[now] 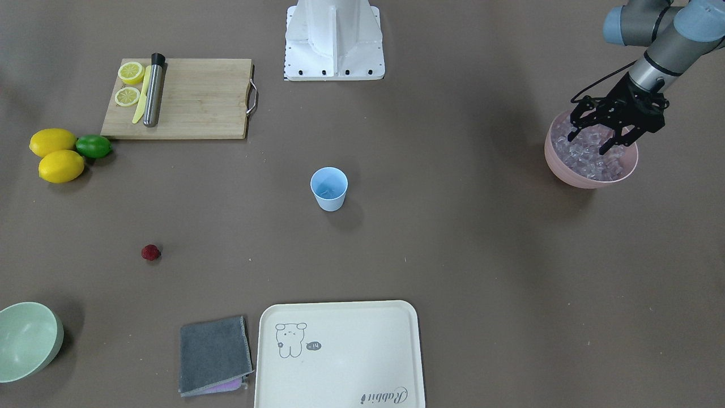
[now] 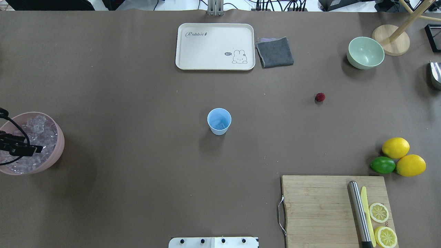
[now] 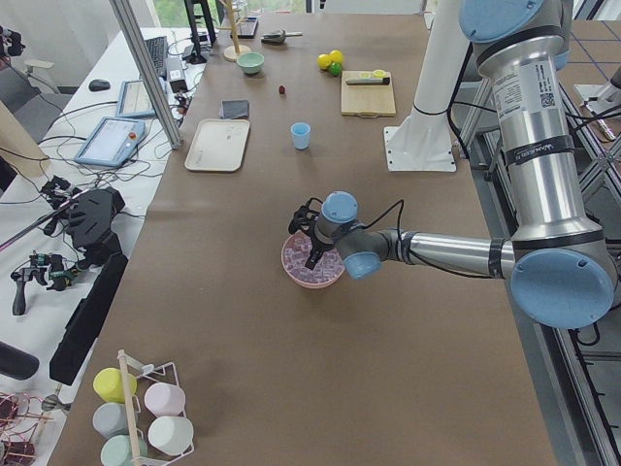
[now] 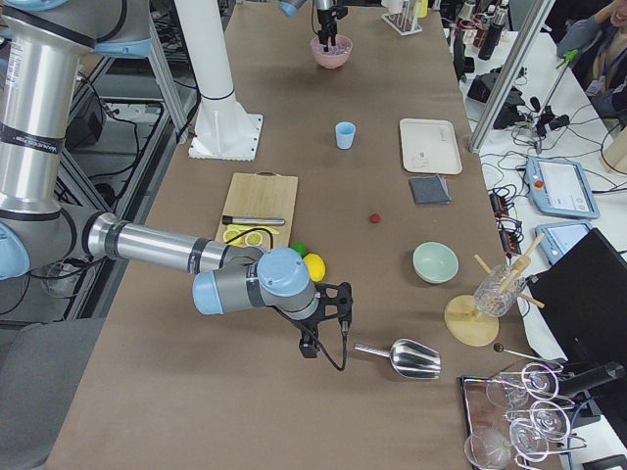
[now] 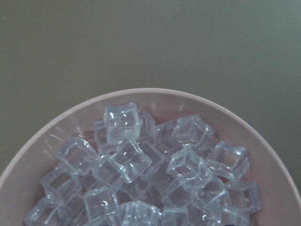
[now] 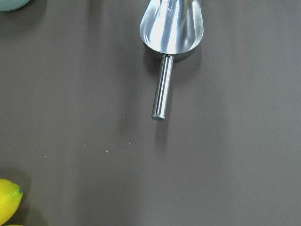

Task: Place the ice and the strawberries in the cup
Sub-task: 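Lower the left gripper into the ice and grasp another cube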

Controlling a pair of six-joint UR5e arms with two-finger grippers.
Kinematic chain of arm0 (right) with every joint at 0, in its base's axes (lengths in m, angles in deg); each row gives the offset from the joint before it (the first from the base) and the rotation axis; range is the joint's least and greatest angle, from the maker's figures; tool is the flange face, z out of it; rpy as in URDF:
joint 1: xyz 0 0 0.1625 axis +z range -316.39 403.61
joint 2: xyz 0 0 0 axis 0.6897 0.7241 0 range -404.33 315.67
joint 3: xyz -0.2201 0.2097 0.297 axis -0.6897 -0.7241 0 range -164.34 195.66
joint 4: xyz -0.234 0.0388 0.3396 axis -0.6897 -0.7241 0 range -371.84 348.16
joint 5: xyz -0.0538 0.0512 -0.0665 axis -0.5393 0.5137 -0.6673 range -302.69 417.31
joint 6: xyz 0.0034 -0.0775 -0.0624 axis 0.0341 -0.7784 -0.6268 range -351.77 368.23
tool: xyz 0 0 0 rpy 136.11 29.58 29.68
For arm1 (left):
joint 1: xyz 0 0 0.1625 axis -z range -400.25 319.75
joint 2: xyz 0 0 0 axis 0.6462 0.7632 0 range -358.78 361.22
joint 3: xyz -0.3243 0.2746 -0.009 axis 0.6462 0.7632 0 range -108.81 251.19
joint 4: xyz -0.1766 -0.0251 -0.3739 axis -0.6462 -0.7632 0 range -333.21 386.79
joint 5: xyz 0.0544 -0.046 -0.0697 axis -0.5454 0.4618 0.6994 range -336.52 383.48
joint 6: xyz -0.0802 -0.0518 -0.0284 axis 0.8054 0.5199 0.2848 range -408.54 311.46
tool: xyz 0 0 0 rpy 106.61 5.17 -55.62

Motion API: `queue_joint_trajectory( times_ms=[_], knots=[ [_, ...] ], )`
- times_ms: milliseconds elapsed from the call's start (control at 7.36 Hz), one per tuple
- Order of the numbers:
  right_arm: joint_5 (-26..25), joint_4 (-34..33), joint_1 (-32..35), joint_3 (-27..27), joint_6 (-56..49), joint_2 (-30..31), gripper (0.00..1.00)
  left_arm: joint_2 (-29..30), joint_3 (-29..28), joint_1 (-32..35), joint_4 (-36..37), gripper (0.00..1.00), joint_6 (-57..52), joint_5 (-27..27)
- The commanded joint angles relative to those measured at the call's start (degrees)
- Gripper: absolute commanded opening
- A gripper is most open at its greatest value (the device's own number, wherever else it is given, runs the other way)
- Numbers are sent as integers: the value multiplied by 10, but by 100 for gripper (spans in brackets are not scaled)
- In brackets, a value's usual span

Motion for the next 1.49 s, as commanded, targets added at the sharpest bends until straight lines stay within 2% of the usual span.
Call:
queue_joint_trajectory(
  times_ms=[0, 408, 544, 1087, 1359],
  knots=[
    [0, 0, 0, 0, 0, 0, 100, 0, -1, -7, 0, 70, 0, 0],
    [-1, 0, 0, -1, 0, 0, 100, 4, -4, -12, -1, 65, 0, -1],
    [-1, 0, 0, -1, 0, 0, 100, 4, -4, -13, -1, 57, 0, -1],
    [-1, 0, -1, -1, 0, 1, 100, 5, -3, -13, -1, 0, -1, 3],
    [0, 0, 0, -1, 0, 1, 100, 6, 1, -12, -1, 0, -1, 5]
  ],
)
